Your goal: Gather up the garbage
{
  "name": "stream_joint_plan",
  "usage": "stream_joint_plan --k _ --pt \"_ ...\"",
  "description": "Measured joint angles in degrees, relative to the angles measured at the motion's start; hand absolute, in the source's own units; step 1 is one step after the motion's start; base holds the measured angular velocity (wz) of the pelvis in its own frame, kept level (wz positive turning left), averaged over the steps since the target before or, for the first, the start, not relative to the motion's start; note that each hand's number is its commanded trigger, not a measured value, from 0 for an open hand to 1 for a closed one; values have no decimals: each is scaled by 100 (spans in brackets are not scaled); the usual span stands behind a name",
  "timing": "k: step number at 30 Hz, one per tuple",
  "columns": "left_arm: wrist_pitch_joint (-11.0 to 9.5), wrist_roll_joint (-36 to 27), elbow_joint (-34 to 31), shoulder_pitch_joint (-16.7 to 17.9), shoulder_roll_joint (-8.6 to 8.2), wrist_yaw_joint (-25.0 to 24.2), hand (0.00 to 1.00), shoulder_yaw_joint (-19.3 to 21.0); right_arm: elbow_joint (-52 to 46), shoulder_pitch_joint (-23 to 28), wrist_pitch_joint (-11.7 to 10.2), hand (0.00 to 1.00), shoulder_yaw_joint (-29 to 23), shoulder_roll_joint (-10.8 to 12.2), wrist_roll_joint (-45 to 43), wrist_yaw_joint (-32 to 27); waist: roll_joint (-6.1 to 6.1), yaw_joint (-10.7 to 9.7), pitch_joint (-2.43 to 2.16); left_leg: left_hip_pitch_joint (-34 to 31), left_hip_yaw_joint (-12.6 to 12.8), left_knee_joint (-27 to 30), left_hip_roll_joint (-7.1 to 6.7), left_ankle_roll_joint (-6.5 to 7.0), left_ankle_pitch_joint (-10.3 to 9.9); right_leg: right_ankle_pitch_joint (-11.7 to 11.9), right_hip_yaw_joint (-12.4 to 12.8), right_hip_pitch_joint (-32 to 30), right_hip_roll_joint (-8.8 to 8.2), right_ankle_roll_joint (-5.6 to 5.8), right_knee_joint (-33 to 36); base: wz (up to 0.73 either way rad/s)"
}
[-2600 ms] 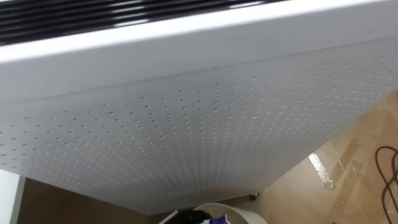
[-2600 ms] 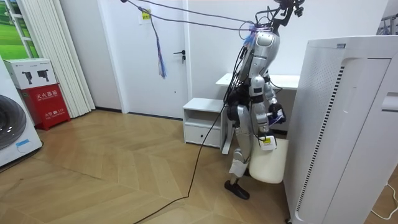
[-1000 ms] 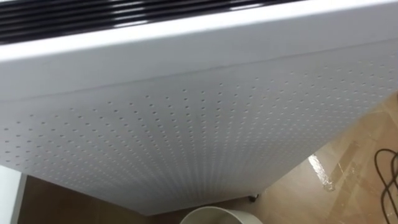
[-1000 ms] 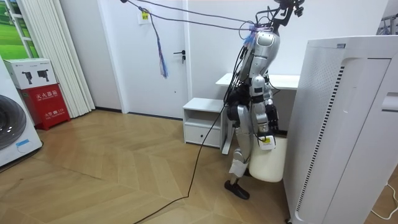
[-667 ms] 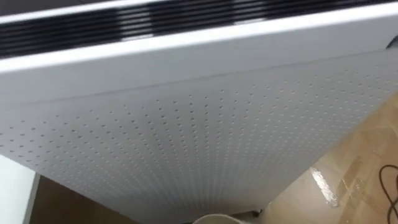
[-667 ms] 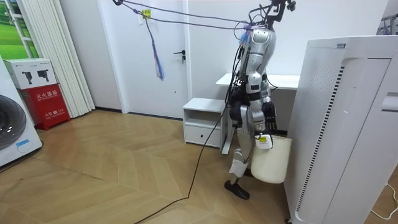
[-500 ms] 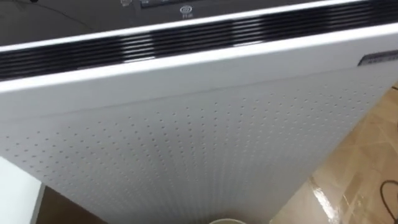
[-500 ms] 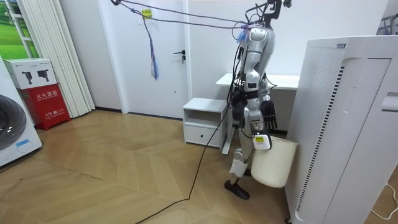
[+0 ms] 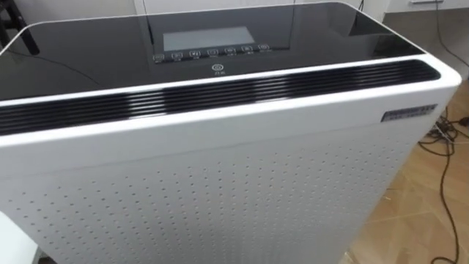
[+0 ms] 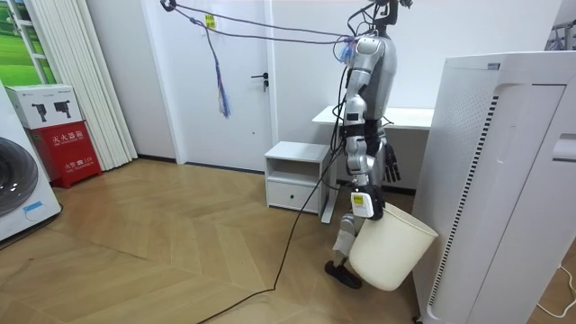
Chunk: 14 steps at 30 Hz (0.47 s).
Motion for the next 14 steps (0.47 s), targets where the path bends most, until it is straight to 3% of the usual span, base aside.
stream_joint_plan --k 6,14 --pt "216 -17 319 -6 -5 313 0 484 10 49 149 100 -84 12 -130 -32 6 7 2 136 0 2 7 -14 -41 -18 -4 161 14 3 -41 0" --pt "525 -64 447 43 -192 670 0 1028 169 74 257 100 -416 94 -208 -2 136 23 -20 322 -6 -14 13 -18 -95 -38 14 385 36 17 -148 0"
